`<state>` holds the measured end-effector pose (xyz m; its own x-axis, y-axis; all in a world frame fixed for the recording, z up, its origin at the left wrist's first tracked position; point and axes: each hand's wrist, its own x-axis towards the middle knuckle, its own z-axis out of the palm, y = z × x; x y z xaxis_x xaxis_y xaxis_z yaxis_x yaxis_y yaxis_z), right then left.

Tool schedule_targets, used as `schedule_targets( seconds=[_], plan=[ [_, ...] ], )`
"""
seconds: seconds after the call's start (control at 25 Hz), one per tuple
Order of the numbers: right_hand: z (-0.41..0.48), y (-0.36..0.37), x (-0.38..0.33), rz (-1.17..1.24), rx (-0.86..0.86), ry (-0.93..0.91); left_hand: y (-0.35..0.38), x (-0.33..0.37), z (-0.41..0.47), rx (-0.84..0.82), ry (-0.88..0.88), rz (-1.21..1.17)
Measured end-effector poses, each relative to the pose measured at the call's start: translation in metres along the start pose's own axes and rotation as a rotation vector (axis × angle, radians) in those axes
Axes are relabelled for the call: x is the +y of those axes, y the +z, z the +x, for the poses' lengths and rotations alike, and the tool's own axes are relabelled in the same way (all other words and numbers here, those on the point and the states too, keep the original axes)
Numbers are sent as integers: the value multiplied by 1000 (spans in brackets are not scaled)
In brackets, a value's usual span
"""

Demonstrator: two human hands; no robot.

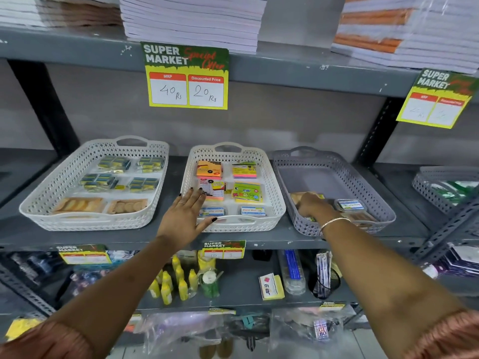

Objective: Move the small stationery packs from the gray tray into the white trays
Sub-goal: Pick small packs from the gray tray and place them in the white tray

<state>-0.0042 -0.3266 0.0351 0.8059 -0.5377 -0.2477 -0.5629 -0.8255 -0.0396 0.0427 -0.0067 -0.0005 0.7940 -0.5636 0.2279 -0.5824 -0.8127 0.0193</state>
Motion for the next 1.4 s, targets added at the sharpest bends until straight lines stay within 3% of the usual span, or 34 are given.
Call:
schedule_targets(
  seconds=[0.16, 0.32, 0.52, 0.72, 1.04, 1.28, 1.4],
  plan=[
    [-9, -10, -1, 205, 97, 34, 0, 1, 0, 8, 1, -14],
    [-9, -43, -23, 310, 229, -133, -3, 2, -2, 0, -4, -26],
    [-17, -31, -94, 253, 105, -532, -4, 1, -1, -8, -11, -11],
    [-32, 0, -155, 210, -8, -691, -6, 1, -2, 0, -21, -9],
    [-46, 16, -190, 242, -85, -762, -9, -10, -6, -45, -88, -10],
    [-39, 14, -177, 260, -174, -725, -6, -10, -5, -53, -105, -71],
    [-35, 0, -158, 411, -187, -635, -6, -10, -6, -66, -104, -54]
  ],
)
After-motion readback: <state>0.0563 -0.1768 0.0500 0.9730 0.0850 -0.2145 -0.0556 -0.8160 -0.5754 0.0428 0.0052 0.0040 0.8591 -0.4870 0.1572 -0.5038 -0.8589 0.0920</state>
